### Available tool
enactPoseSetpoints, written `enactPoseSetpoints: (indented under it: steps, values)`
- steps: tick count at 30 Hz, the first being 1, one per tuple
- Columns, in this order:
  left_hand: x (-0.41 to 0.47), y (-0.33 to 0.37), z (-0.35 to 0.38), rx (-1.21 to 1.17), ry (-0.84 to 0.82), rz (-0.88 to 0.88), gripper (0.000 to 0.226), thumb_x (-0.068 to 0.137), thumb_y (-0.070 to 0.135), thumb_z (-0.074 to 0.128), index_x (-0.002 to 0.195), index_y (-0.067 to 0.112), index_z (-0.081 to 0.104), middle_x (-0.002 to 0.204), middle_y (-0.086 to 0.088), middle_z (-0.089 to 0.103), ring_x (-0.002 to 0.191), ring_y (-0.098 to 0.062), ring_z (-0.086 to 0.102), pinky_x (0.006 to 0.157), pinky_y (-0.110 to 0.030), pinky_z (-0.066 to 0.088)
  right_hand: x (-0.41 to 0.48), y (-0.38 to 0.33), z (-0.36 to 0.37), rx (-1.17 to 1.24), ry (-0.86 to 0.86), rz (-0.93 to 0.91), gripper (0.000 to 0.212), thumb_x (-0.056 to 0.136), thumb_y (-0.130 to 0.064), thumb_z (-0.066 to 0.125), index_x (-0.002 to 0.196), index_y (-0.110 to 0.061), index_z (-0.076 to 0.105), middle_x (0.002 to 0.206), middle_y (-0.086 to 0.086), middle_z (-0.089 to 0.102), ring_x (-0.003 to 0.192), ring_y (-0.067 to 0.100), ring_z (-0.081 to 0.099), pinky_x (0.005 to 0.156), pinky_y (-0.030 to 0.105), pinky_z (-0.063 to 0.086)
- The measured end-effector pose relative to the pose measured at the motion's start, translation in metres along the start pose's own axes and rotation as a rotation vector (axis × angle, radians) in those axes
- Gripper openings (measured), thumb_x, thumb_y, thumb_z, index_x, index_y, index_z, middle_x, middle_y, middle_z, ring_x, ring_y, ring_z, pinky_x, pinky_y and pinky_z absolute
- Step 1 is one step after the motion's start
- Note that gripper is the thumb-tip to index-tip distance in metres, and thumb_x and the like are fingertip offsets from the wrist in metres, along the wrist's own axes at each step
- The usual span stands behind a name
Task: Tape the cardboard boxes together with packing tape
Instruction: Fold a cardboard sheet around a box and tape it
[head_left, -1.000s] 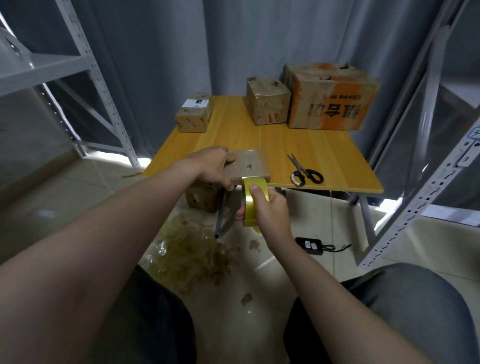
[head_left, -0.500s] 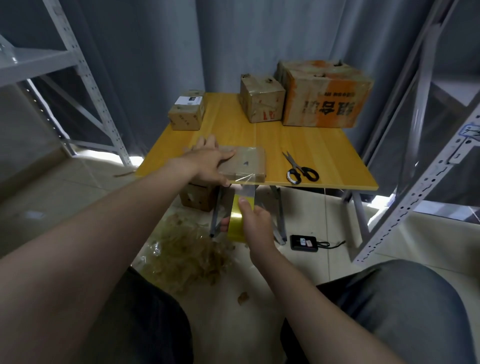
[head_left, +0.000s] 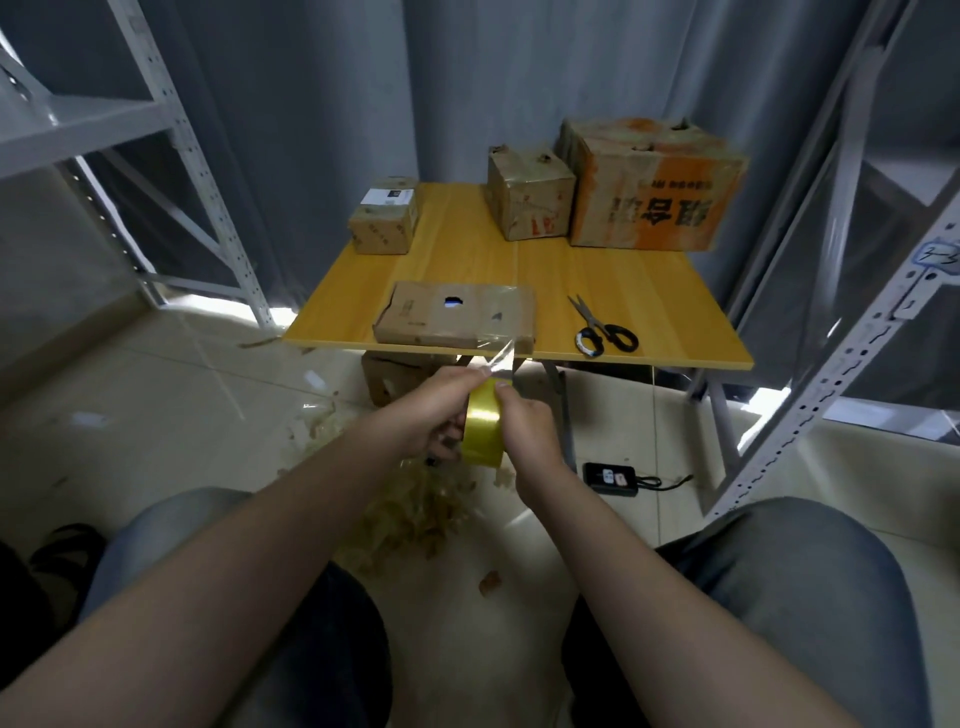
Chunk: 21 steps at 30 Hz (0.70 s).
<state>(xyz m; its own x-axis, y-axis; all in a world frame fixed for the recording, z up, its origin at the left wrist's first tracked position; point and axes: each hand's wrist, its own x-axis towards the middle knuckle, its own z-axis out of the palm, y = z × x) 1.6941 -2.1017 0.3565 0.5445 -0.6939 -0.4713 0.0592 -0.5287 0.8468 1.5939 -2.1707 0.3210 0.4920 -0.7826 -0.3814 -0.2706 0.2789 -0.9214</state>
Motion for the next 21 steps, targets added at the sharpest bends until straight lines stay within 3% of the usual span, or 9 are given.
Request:
enactPoseSetpoints:
  steps: [2, 4, 6, 9, 13, 17, 21]
  values:
    - [0.003, -0.002, 0.004, -0.137, -0.001, -0.008, 0.032, 0.106, 0.044, 0.054, 0.131, 0.027, 0.063, 0.108, -0.019, 0.070, 0.093, -0.035, 0.068, 0.071, -0.042, 0.058, 0.001, -0.007, -0.008, -0.113, -0.036, -0.006, 0.051, 0.101, -0.058, 0.048, 0.119, -0.012, 0.064, 0.107, 0.007, 0.067, 0.099, 0.025, 0.063, 0.086, 0.039, 0.049]
    - [0.006, -0.002, 0.006, -0.175, 0.034, 0.013, 0.028, 0.105, 0.035, 0.058, 0.127, 0.022, 0.067, 0.102, -0.019, 0.072, 0.083, -0.033, 0.070, 0.062, -0.038, 0.059, 0.004, -0.018, -0.025, -0.368, -0.012, -0.072, 0.052, 0.100, -0.063, 0.042, 0.100, -0.017, 0.066, 0.107, 0.007, 0.068, 0.101, 0.028, 0.063, 0.089, 0.040, 0.051]
    - [0.007, -0.002, 0.005, -0.146, 0.072, 0.039, 0.018, 0.104, 0.031, 0.059, 0.118, 0.024, 0.068, 0.085, -0.011, 0.072, 0.061, -0.024, 0.072, 0.046, -0.031, 0.056, 0.009, -0.035, -0.048, -0.631, 0.123, -0.198, 0.053, 0.097, -0.061, 0.044, 0.085, -0.015, 0.066, 0.097, 0.007, 0.071, 0.095, 0.033, 0.065, 0.080, 0.039, 0.050]
    - [0.011, -0.003, 0.004, -0.151, 0.115, 0.055, 0.006, 0.103, 0.025, 0.062, 0.100, 0.029, 0.065, 0.071, -0.002, 0.071, 0.048, -0.017, 0.069, 0.044, -0.029, 0.055, 0.022, -0.068, -0.081, -0.705, 0.303, -0.316, 0.043, 0.099, -0.048, 0.052, 0.085, -0.011, 0.068, 0.083, 0.005, 0.066, 0.085, 0.034, 0.064, 0.065, 0.035, 0.041]
    - [0.010, -0.004, 0.005, -0.129, 0.125, 0.047, 0.010, 0.101, 0.026, 0.061, 0.105, 0.023, 0.070, 0.073, -0.004, 0.064, 0.042, -0.014, 0.064, 0.042, -0.028, 0.053, 0.043, -0.098, -0.106, -0.989, 0.379, -0.293, 0.032, 0.096, -0.044, 0.066, 0.086, -0.013, 0.066, 0.100, 0.010, 0.066, 0.090, 0.034, 0.065, 0.064, 0.033, 0.039]
    - [0.010, -0.002, 0.008, -0.104, 0.135, 0.022, 0.016, 0.102, 0.033, 0.060, 0.114, 0.025, 0.069, 0.083, -0.006, 0.069, 0.064, -0.018, 0.069, 0.049, -0.027, 0.055, 0.055, -0.104, -0.108, -1.195, 0.361, -0.227, 0.032, 0.091, -0.046, 0.074, 0.082, -0.018, 0.060, 0.095, 0.007, 0.064, 0.083, 0.029, 0.060, 0.058, 0.031, 0.038]
    - [0.011, -0.004, 0.010, -0.141, 0.156, 0.040, 0.019, 0.101, 0.036, 0.063, 0.118, 0.028, 0.069, 0.098, -0.004, 0.068, 0.081, -0.021, 0.066, 0.054, -0.025, 0.049, 0.059, -0.110, -0.106, -1.198, 0.335, -0.218, 0.036, 0.087, -0.045, 0.079, 0.079, -0.016, 0.059, 0.086, 0.005, 0.064, 0.072, 0.023, 0.058, 0.052, 0.029, 0.035]
